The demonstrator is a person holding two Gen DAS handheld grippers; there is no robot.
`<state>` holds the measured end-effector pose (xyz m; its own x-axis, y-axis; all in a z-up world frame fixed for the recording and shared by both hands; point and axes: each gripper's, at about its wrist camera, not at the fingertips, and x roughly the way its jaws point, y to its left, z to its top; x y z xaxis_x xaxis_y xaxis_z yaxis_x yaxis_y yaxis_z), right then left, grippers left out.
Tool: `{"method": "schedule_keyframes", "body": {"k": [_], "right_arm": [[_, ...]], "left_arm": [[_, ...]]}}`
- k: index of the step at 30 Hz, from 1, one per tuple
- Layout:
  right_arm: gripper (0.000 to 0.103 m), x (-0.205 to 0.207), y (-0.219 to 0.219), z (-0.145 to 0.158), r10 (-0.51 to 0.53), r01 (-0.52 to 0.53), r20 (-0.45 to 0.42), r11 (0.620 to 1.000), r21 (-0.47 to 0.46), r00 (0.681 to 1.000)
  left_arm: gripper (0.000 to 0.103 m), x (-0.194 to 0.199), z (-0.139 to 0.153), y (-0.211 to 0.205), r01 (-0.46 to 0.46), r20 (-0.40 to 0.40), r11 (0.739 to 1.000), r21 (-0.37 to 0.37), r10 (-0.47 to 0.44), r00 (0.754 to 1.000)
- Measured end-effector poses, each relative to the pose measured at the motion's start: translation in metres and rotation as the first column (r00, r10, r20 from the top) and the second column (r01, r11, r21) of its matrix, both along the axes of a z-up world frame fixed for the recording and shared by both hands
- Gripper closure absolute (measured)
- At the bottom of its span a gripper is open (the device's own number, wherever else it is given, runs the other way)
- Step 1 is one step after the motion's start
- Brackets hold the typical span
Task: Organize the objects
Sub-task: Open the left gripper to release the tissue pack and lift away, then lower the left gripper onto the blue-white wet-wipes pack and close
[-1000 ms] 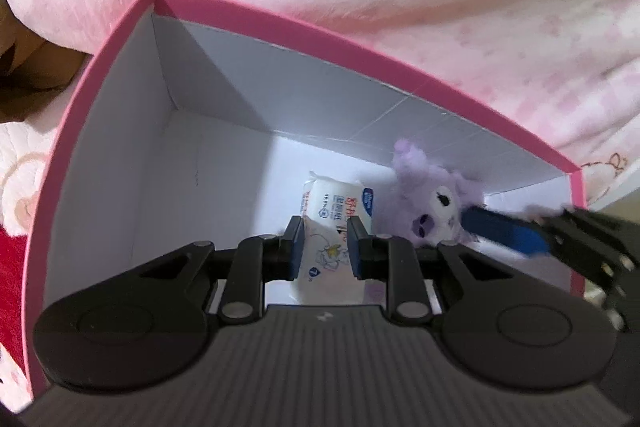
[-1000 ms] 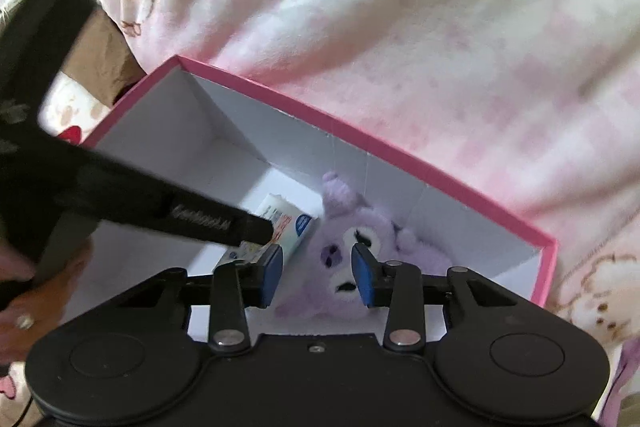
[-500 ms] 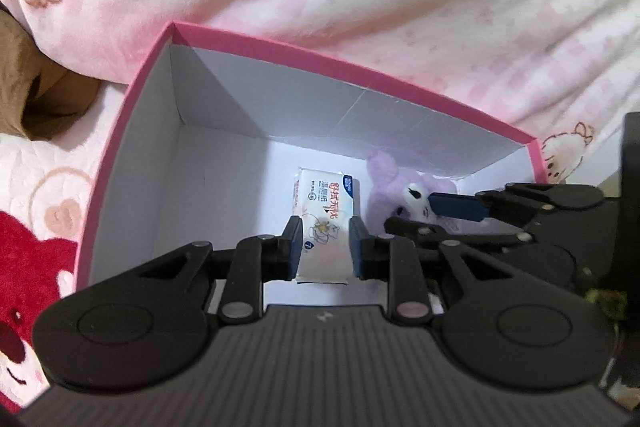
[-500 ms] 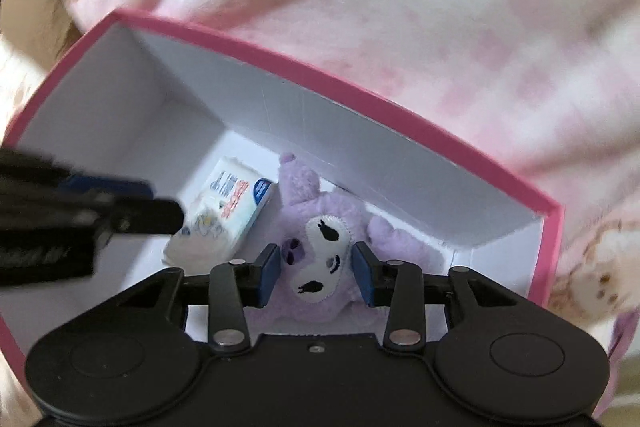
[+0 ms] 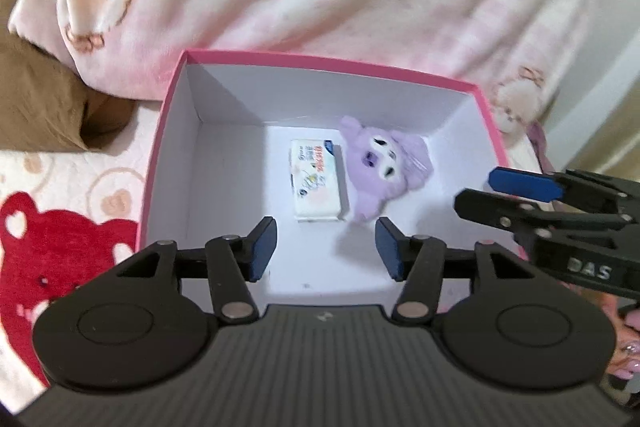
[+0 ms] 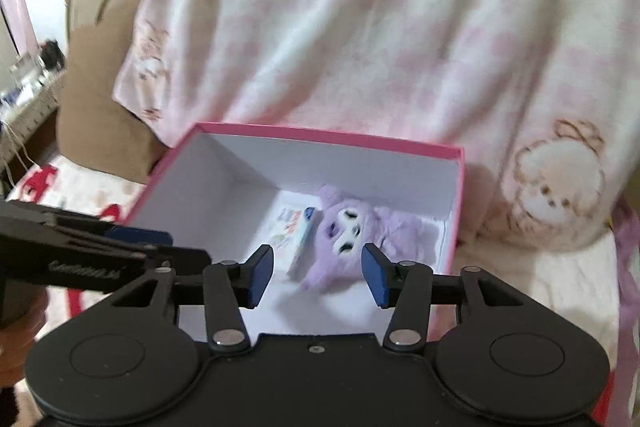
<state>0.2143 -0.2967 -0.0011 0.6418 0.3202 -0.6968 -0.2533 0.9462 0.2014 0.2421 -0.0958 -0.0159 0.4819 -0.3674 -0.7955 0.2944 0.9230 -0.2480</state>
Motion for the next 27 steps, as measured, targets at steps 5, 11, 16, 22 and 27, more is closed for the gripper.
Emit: {"method": "schedule_keyframes", "body": {"k": [5, 11, 16, 22, 27], "right_arm": [[0.044, -0.049, 0.002, 0.019, 0.046, -0.046, 0.009, 0.998, -0.038, 0.999], [0.036, -0.089, 0.006, 0.043, 0.086, -0.086, -0.018, 0.996, -0.03, 0.996], [0.022, -0.123, -0.002, 0.061, 0.111, -0.111, -0.011, 0.994, 0.009, 0.994], [0.019, -0.158, -0.018, 0.064, 0.087, -0.086, -0.025, 0.995, 0.048, 0.996], [0.017, -0.181, -0.029, 0.057, 0.073, -0.07, -0.051, 0.995, 0.065, 0.996]], "left_arm": [[0.04, -0.035, 0.031, -0.001, 0.042, 0.036, 0.998, 0.049, -0.044, 0.998], [0.031, -0.078, 0.07, -0.003, 0.071, 0.08, 0.99, 0.121, -0.081, 0.993], [0.025, -0.112, 0.09, -0.005, 0.102, 0.097, 0.985, 0.14, -0.116, 0.988], [0.018, -0.143, 0.093, 0.002, 0.108, 0.087, 0.988, 0.107, -0.118, 0.989], [0.013, -0.162, 0.088, 0.0, 0.144, 0.097, 0.984, 0.102, -0.154, 0.983]]}}
